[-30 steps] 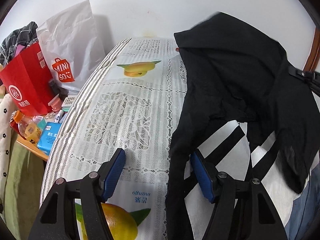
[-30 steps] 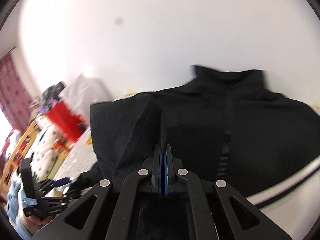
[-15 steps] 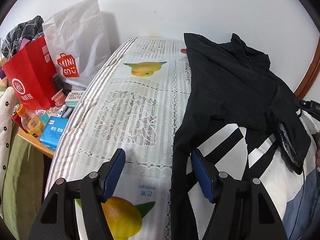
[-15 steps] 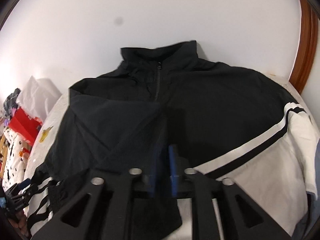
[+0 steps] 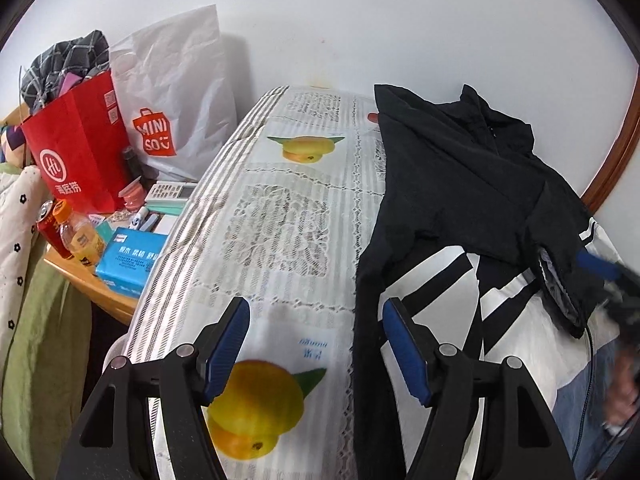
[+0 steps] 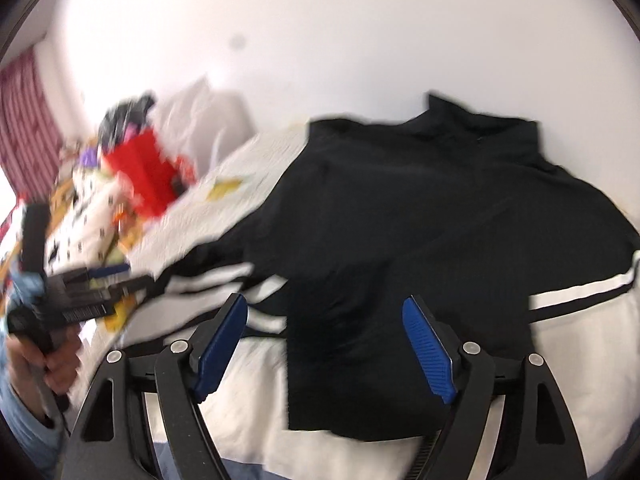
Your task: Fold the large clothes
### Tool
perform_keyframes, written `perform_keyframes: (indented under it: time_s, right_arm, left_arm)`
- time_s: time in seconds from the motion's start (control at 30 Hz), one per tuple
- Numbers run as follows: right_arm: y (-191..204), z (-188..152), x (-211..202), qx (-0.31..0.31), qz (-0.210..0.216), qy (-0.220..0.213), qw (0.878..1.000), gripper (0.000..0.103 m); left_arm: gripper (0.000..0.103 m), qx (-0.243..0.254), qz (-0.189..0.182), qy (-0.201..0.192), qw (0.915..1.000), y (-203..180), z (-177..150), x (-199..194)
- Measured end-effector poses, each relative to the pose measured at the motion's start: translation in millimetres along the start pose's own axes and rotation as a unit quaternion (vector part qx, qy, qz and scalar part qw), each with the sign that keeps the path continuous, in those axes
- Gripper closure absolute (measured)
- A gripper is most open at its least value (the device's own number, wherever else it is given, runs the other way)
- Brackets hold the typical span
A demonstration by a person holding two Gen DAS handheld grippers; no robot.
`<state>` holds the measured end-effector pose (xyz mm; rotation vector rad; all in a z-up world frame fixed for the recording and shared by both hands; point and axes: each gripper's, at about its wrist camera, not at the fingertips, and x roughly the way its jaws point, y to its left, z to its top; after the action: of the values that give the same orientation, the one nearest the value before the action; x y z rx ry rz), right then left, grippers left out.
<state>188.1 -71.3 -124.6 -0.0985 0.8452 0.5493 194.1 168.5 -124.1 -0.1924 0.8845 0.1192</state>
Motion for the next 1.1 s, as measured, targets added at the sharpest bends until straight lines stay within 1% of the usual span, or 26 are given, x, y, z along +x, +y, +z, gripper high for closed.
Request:
perform_keyframes:
  time_s: [0.03,0.1,0.13,0.17,0.2,0.23,0.27,0.3,0.37,0.4,0.47,0.53,0.6,0.7,0.8,0.9,0.97,1.0,1.1]
  right_arm:
    - [9,-4,9,-0.012,-0.005,0.013,1.000,0.024]
    - [23,-12,27,-0.036,-0.029,0.037,0.998,0.024]
    - [28,-16,40,-0.051,-0.063,0.053,0.995,0.024]
    - [30,-19,46,-0.055,-0.084,0.057,0.993,0.025]
    - [31,-21,50,-0.056,-0.099,0.052,0.992,0.033]
    - [31,-21,51,-0.054,-0.102,0.048,0.992,0.051]
    - [29,-21,53,-0.051,-0.112,0.049,0.991,0.062]
    - [25,-20,53,-0.045,-0.110,0.057,0.991,0.073]
    - [17,-14,44,-0.028,-0.088,0.052,0.994,0.081]
    - [12,-11,34,-0.021,-0.083,0.044,0.995,0.096]
    - [-4,0,5,-0.005,-0.077,0.020,0.997,0.096]
    - [-29,9,-28,0.026,-0.076,-0.016,0.997,0.096]
    - [-53,15,-53,0.039,-0.097,-0.042,0.994,0.096]
    - [-107,17,-88,0.073,-0.139,-0.071,0.985,0.096]
    - [-165,15,-103,0.113,-0.169,-0.076,0.976,0.095]
    - [-219,9,-105,0.151,-0.177,-0.069,0.970,0.094]
    - [-249,0,-101,0.174,-0.179,-0.060,0.966,0.091]
    - [-265,-5,-98,0.188,-0.178,-0.053,0.964,0.088]
    - [-302,-20,-95,0.218,-0.187,-0.037,0.957,0.087]
  left_arm:
    - [0.036,-0.001,0.000,0.000,1.0000,1,-1,-1]
    - [0.036,-0.003,0.002,0.001,1.0000,4,-3,-3]
    - [0.036,-0.004,0.002,0.001,1.0000,4,-4,-4]
    - [0.036,-0.005,0.003,0.002,1.0000,5,-5,-4]
    - [0.036,-0.006,0.003,0.003,1.0000,5,-6,-4]
    - [0.036,-0.006,0.004,0.003,1.0000,5,-7,-5]
    - [0.036,-0.006,0.005,0.003,1.0000,5,-7,-6]
    - [0.036,-0.006,0.005,0.003,1.0000,4,-7,-7]
    - [0.036,-0.005,0.005,0.002,1.0000,2,-8,-9]
    - [0.036,-0.004,0.006,0.001,1.0000,0,-8,-10]
    - [0.036,-0.003,0.007,-0.001,1.0000,-3,-8,-13]
    - [0.036,-0.001,0.007,-0.003,1.0000,-9,-7,-14]
    - [0.036,0.002,0.005,-0.002,1.0000,-16,-6,-15]
    - [0.036,0.012,0.000,-0.005,0.9999,-32,-4,-19]
    - [0.036,0.022,0.001,-0.010,0.9997,-47,-2,-22]
    - [0.036,0.028,0.001,-0.009,0.9996,-62,1,-22]
    - [0.036,0.033,0.006,-0.009,0.9994,-71,4,-22]
    - [0.036,0.035,0.008,-0.008,0.9993,-74,4,-22]
    - [0.036,0.037,0.011,-0.004,0.9993,-87,7,-22]
